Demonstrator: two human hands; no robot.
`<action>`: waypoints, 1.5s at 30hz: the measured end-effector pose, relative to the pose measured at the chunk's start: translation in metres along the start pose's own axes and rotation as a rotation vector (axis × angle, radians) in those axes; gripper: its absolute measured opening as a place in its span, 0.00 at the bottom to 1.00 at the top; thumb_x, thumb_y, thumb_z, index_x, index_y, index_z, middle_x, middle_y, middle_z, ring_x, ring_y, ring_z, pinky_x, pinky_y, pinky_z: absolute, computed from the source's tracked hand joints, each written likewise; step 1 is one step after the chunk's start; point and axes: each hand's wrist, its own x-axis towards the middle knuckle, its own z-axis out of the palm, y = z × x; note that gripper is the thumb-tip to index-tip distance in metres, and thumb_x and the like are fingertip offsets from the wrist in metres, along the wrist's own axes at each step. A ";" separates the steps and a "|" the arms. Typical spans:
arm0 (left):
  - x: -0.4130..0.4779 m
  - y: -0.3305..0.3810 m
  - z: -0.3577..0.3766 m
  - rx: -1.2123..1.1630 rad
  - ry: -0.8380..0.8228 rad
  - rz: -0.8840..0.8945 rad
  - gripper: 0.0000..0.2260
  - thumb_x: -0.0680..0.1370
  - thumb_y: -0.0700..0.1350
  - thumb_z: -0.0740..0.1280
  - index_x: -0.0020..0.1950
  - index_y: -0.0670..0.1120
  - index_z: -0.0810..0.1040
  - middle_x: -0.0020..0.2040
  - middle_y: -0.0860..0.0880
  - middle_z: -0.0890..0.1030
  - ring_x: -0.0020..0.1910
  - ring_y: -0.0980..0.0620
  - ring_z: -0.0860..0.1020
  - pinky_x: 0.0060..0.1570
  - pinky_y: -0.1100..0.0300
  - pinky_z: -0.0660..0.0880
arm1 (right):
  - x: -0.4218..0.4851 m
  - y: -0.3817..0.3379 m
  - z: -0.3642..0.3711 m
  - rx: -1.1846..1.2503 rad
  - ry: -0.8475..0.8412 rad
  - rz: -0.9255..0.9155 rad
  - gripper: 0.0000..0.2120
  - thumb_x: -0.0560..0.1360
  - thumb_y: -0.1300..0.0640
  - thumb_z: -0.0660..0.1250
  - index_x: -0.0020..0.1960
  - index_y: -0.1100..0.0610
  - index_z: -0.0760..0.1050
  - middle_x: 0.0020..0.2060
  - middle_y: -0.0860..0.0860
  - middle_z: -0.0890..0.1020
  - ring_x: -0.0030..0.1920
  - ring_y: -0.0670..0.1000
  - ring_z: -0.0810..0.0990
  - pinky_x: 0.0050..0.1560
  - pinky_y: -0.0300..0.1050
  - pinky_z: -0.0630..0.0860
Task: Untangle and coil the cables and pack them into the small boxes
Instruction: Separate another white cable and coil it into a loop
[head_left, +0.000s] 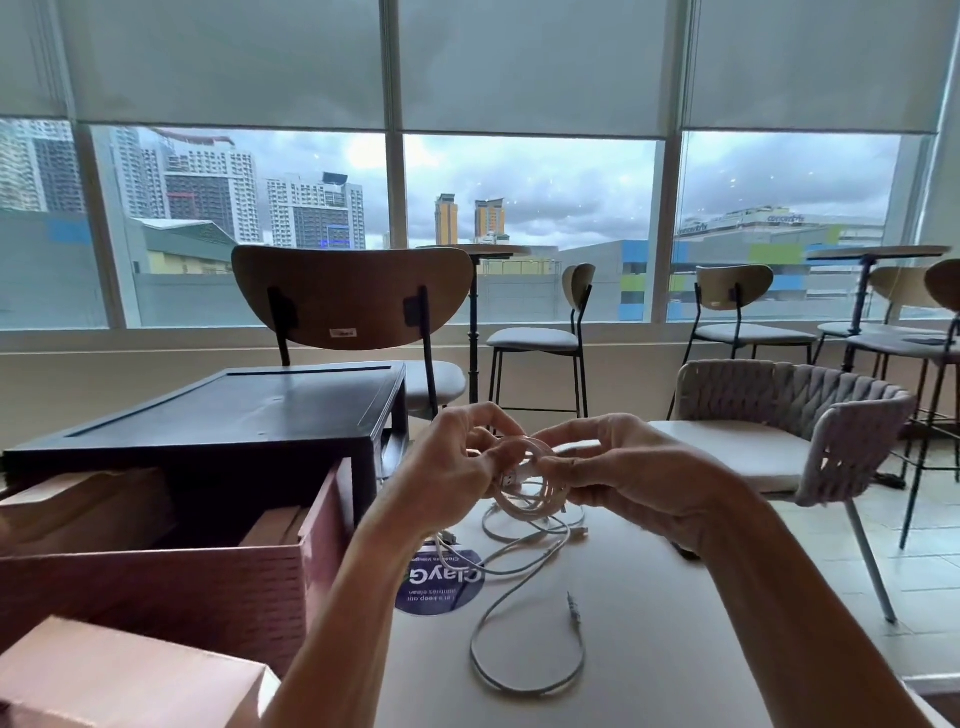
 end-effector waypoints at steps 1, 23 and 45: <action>0.000 0.000 0.001 -0.005 0.007 -0.002 0.01 0.77 0.44 0.72 0.48 0.48 0.82 0.41 0.48 0.84 0.34 0.57 0.82 0.34 0.65 0.76 | 0.001 0.001 0.001 -0.015 0.010 0.003 0.15 0.68 0.67 0.74 0.55 0.65 0.81 0.42 0.59 0.84 0.39 0.48 0.81 0.38 0.36 0.76; 0.000 0.007 0.023 0.469 0.272 0.407 0.06 0.79 0.56 0.68 0.47 0.56 0.78 0.52 0.58 0.76 0.52 0.63 0.75 0.48 0.67 0.77 | 0.010 0.007 0.000 0.037 0.226 -0.070 0.19 0.64 0.58 0.78 0.52 0.64 0.81 0.38 0.56 0.85 0.37 0.47 0.81 0.38 0.38 0.76; -0.001 0.000 0.009 0.044 0.322 0.065 0.08 0.78 0.33 0.67 0.43 0.44 0.76 0.42 0.49 0.85 0.41 0.54 0.85 0.43 0.53 0.84 | 0.004 0.007 -0.004 0.007 0.203 -0.023 0.13 0.70 0.66 0.75 0.54 0.58 0.83 0.38 0.59 0.82 0.32 0.47 0.75 0.33 0.38 0.75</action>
